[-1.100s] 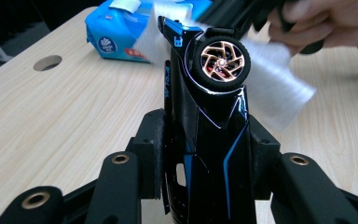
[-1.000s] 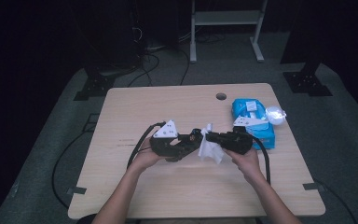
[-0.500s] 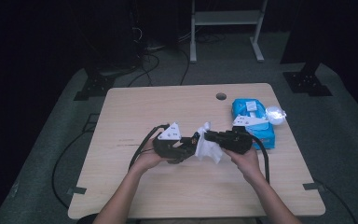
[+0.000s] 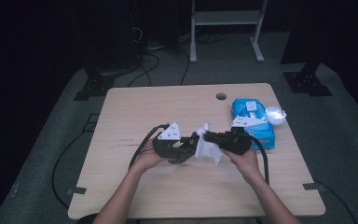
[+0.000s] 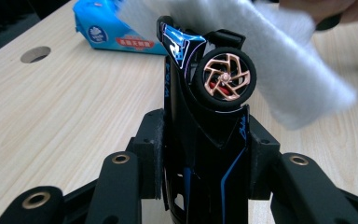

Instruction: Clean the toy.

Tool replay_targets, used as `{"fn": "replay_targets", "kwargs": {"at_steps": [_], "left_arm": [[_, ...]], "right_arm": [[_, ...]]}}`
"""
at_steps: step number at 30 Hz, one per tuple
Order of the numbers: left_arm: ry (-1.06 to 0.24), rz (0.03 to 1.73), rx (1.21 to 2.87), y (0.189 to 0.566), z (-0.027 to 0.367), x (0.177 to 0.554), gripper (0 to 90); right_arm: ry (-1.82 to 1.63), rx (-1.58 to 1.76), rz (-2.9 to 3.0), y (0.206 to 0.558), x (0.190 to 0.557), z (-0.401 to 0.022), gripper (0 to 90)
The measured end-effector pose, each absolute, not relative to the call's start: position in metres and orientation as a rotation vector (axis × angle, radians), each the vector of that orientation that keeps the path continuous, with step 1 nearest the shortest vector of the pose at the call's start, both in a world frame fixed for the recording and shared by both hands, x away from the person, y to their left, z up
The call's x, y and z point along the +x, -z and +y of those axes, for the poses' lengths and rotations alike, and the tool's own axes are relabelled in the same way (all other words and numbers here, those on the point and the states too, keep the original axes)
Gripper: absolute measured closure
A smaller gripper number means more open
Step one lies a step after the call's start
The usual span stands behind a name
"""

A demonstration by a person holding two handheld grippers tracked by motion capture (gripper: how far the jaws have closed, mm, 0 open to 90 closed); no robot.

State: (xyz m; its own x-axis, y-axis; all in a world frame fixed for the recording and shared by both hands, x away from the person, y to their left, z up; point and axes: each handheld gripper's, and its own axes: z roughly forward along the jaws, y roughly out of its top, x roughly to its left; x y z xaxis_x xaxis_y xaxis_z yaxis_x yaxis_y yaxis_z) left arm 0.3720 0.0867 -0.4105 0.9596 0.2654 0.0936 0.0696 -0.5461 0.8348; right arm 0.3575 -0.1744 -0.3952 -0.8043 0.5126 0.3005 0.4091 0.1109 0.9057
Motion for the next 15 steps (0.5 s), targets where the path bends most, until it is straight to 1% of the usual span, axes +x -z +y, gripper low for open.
{"fn": "replay_targets", "kwargs": {"at_steps": [4,9,15], "left_arm": [[-0.241,0.224,2.126,0.409,0.085,0.370,57.4],[-0.239,0.242,2.090,0.404,0.092,0.372,57.5],[-0.228,0.274,2.043,0.401,0.100,0.376,57.4]], "right_arm": [[-1.777,0.895,2.273,0.389,0.353,-0.169,83.6],[-1.786,0.940,2.251,0.393,0.357,-0.178,83.6],[-1.755,1.039,2.266,0.411,0.366,-0.184,83.6]]}}
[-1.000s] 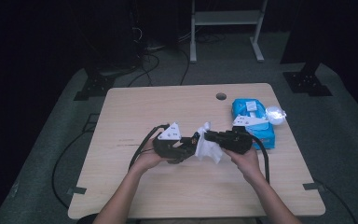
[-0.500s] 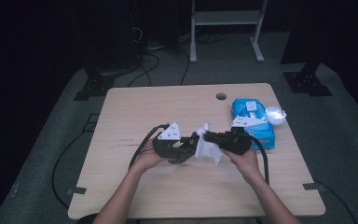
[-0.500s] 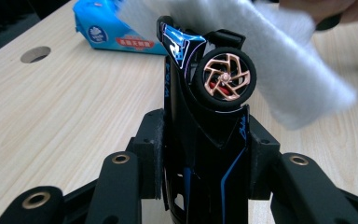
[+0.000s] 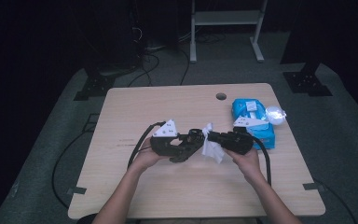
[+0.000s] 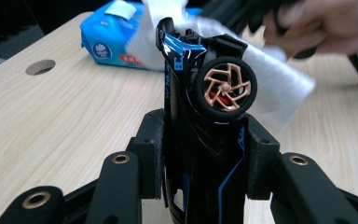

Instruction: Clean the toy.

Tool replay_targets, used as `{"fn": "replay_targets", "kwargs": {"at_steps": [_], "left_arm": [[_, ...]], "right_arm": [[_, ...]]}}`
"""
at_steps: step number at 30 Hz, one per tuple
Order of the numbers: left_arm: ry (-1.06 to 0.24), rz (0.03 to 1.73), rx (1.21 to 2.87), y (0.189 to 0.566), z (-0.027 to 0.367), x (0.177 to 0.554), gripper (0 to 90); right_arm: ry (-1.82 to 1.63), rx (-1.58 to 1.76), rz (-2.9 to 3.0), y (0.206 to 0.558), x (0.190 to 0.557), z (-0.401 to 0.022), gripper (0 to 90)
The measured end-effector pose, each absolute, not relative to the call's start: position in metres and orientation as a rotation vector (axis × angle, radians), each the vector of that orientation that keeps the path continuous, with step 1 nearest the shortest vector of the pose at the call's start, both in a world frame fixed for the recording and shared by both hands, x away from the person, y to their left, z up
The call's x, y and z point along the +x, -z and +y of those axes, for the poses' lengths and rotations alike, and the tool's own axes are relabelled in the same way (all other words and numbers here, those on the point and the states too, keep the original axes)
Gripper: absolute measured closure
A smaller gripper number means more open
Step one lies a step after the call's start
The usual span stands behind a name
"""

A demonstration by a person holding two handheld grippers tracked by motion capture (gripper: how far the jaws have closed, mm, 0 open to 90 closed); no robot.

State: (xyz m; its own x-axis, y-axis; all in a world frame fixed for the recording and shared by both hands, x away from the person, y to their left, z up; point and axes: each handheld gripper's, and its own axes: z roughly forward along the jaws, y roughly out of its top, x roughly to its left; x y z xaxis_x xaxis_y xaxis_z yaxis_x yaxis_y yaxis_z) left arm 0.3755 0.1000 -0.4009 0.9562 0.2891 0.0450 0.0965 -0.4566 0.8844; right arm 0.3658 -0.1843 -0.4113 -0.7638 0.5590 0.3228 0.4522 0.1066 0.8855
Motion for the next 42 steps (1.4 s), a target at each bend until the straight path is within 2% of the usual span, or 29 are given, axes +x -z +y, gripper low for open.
{"fn": "replay_targets", "kwargs": {"at_steps": [5,14,20,25,31,35,38,39,42], "left_arm": [[-0.236,0.289,2.063,0.405,0.102,0.379,57.5],[-0.236,0.324,2.112,0.417,0.100,0.393,57.6],[-0.256,0.350,2.160,0.417,0.083,0.411,57.5],[-0.320,0.320,2.324,0.423,0.062,0.427,57.5],[-0.306,0.363,2.398,0.432,0.058,0.443,59.4],[-0.291,0.392,2.383,0.434,0.062,0.448,59.4],[-0.281,0.399,2.379,0.434,0.063,0.447,57.7],[-0.228,0.414,2.329,0.432,0.068,0.447,55.1],[-0.201,0.429,2.293,0.427,0.075,0.447,46.3]], "right_arm": [[-1.721,1.060,2.292,0.420,0.368,-0.181,83.6],[-1.715,1.068,2.262,0.416,0.369,-0.190,83.5],[-1.692,1.091,2.253,0.418,0.373,-0.193,83.5],[-1.671,1.118,2.239,0.419,0.374,-0.201,83.5],[-1.664,1.117,2.238,0.420,0.374,-0.205,83.5],[-1.664,1.119,2.239,0.420,0.374,-0.206,83.5],[-1.663,1.121,2.241,0.421,0.374,-0.206,83.5],[-1.660,1.121,2.246,0.421,0.374,-0.205,83.5],[-1.658,1.116,2.250,0.421,0.374,-0.206,83.4]]}}
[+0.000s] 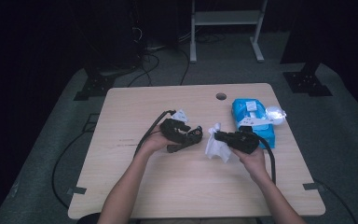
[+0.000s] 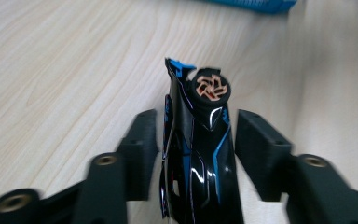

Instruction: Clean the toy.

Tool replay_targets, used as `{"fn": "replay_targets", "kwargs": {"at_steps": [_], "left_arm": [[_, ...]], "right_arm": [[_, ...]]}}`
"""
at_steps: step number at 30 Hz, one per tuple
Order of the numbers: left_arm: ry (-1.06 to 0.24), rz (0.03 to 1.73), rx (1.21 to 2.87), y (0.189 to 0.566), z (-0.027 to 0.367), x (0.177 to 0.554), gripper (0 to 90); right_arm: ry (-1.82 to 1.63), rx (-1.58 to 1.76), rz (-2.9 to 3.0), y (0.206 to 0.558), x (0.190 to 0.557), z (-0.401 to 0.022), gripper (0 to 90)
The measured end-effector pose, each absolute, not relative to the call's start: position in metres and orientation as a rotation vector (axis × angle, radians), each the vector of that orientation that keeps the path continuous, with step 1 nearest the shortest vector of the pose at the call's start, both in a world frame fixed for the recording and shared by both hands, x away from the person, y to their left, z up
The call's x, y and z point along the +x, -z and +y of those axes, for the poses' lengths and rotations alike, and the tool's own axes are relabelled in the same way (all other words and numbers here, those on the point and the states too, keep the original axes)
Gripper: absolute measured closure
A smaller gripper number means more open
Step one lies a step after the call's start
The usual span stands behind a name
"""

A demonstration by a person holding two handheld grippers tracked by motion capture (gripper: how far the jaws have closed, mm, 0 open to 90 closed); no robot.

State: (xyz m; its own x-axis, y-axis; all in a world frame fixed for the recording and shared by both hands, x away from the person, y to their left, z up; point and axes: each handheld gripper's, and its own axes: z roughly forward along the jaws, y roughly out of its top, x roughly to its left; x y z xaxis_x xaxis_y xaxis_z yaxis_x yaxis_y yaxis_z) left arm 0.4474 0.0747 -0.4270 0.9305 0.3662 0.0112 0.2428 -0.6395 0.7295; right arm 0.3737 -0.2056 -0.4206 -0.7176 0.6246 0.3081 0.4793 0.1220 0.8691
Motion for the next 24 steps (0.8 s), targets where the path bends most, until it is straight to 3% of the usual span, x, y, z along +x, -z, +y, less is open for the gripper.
{"fn": "replay_targets", "kwargs": {"at_steps": [9,15,24], "left_arm": [[-0.130,0.530,2.142,0.416,0.110,0.450,42.7],[-0.081,0.621,2.144,0.428,0.115,0.457,38.2],[-0.088,0.615,2.125,0.430,0.115,0.452,40.3]], "right_arm": [[-1.641,1.128,2.269,0.427,0.376,-0.208,83.3],[-1.638,1.124,2.275,0.428,0.375,-0.207,83.1],[-1.601,1.102,2.298,0.426,0.376,-0.207,83.2]]}}
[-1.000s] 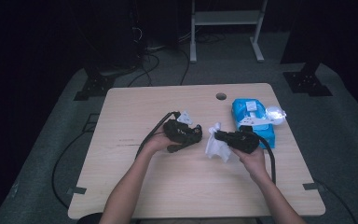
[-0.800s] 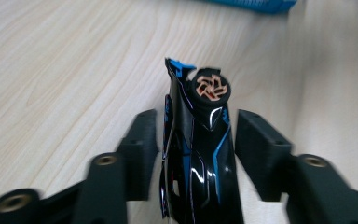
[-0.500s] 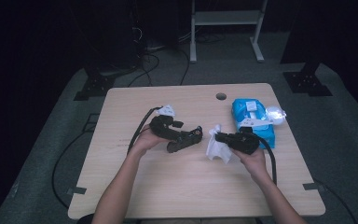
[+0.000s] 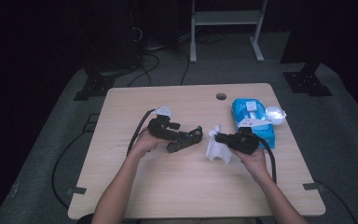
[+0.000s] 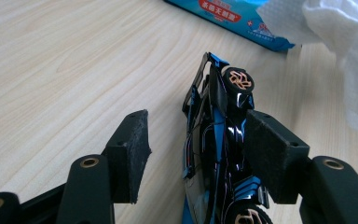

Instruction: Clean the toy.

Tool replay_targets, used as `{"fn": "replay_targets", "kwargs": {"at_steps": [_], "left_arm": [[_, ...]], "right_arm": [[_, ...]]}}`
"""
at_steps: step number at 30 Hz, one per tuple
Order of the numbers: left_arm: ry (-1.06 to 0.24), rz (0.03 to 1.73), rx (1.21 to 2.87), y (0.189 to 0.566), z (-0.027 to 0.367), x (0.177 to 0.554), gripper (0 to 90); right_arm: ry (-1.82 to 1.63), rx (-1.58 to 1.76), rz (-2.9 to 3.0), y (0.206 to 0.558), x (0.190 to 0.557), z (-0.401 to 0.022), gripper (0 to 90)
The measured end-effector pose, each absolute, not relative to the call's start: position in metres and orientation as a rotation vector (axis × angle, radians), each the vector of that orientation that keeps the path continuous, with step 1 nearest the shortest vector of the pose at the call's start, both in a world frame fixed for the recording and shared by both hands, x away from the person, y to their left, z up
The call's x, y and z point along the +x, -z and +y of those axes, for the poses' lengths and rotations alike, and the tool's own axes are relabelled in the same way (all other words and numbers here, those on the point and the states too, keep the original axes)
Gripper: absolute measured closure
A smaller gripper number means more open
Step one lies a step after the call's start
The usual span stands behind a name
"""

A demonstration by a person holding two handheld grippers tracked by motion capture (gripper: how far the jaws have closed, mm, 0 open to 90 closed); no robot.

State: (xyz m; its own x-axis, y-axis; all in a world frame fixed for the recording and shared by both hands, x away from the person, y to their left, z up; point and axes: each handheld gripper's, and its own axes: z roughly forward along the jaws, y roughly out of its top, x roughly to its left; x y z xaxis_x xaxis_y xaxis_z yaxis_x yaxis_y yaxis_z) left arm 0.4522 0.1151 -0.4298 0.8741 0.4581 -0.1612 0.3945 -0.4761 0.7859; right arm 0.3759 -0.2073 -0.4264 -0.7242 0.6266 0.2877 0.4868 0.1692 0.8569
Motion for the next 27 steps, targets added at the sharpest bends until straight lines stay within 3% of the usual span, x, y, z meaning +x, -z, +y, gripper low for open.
{"fn": "replay_targets", "kwargs": {"at_steps": [27], "left_arm": [[-0.198,0.416,2.316,0.455,0.078,0.402,33.0]], "right_arm": [[-1.276,1.117,2.439,0.448,0.346,-0.248,82.7]]}}
